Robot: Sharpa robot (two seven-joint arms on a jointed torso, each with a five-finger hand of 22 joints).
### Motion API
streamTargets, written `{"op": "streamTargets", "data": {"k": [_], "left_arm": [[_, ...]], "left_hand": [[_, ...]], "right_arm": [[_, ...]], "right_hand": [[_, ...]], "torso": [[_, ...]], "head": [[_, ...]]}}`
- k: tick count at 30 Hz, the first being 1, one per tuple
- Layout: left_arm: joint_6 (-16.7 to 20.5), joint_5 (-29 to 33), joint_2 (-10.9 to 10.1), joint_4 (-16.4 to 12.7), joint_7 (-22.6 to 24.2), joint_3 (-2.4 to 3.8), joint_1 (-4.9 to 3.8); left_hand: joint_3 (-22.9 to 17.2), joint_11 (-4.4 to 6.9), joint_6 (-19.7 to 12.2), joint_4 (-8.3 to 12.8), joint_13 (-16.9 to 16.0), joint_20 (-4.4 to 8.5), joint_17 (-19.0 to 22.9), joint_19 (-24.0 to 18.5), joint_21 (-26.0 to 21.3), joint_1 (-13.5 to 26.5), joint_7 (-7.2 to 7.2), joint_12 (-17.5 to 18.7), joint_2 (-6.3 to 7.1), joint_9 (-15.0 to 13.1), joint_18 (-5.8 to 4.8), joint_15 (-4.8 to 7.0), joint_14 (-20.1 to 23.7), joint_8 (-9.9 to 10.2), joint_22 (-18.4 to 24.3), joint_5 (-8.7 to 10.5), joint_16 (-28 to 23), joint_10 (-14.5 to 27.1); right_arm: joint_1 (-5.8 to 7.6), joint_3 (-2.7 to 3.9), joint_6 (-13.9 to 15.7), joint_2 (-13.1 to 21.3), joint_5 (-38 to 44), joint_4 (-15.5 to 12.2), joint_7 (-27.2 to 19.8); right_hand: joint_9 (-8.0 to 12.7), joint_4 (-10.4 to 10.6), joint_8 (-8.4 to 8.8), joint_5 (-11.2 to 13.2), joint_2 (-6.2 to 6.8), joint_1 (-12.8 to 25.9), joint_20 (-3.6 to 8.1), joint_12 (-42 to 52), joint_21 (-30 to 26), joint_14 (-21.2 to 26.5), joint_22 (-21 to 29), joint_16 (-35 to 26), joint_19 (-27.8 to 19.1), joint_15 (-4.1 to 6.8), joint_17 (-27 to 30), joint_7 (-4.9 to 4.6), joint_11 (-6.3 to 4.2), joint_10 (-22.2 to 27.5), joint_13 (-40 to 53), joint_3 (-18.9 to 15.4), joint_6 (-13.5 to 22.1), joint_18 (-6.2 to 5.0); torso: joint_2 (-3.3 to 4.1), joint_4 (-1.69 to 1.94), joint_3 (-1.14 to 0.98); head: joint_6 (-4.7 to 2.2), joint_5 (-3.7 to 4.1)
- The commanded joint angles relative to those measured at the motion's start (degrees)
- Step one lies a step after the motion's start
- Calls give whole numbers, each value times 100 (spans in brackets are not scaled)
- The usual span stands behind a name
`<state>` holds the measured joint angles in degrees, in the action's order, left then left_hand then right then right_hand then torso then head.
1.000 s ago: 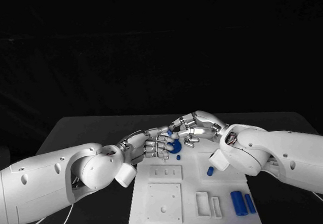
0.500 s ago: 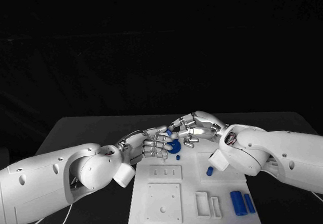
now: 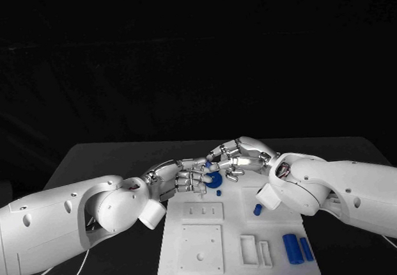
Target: Assemble the parts on the task board
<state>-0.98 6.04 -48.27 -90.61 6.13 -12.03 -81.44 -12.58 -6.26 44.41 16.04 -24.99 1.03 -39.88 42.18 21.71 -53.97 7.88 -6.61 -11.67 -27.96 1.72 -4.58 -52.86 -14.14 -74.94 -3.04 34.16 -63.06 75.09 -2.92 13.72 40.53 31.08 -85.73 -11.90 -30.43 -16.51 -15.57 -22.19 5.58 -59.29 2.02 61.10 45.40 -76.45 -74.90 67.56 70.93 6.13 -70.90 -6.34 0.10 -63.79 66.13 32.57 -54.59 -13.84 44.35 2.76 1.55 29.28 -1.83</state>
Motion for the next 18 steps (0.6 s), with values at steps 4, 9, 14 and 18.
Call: {"op": "streamTargets", "data": {"k": [4, 9, 14, 18], "left_arm": [[-125, 27, 4, -8, 170, 1, 0], [-111, 26, 10, -16, 173, 1, -1], [-126, 25, 20, -22, 157, 1, -1], [-174, -36, 30, -24, 125, 1, -1]], "left_hand": [[16, 5, 37, 63, -8, 7, 11, -66, -42, -128, -78, -36, -134, 13, -42, -2, 55, -60, -115, 13, 5, 47], [72, 8, 53, 58, -12, 6, 9, -66, -42, -145, -84, -49, -79, 19, -49, -2, 53, -73, -116, 19, 11, 46], [127, 7, 77, 50, -15, 7, 8, -58, -39, -123, -79, -60, 17, 19, -49, -1, 50, -88, -116, 21, 16, 39], [180, 7, 108, 40, -18, 12, 7, -46, -37, -110, -71, -71, 134, 21, -46, 3, 49, -108, -114, 23, 22, 39]], "right_arm": [[-4, 6, -165, -32, 2, -4, -19], [-14, 6, -176, -67, 107, 11, -8], [-23, 6, -133, -124, 112, 34, -12], [-23, 6, -100, -147, 156, 36, -19]], "right_hand": [[-9, -6, -14, -36, -62, -12, 42, 23, 21, 44, -116, -30, -4, -17, 10, -39, 16, 39, 5, -35, -9, -116], [-9, -7, -13, -36, -62, -12, 42, 23, 21, 49, -116, -37, -5, -17, 16, -39, 17, 41, 5, -38, -8, -116], [-9, -7, -13, -35, -61, -11, 42, 23, 21, 54, -116, -45, -6, -17, 22, -39, 17, 42, 6, -41, -8, -116], [-9, -7, -12, -33, -60, -11, 41, 23, 21, 55, -116, -44, -8, -18, 20, -40, 17, 43, 6, -44, -8, -116]], "torso": [[1, -1, 3], [0, -4, 2], [0, -2, -1], [0, -4, -3]], "head": [[8, -4], [14, 0], [21, 6], [27, 8]]}}
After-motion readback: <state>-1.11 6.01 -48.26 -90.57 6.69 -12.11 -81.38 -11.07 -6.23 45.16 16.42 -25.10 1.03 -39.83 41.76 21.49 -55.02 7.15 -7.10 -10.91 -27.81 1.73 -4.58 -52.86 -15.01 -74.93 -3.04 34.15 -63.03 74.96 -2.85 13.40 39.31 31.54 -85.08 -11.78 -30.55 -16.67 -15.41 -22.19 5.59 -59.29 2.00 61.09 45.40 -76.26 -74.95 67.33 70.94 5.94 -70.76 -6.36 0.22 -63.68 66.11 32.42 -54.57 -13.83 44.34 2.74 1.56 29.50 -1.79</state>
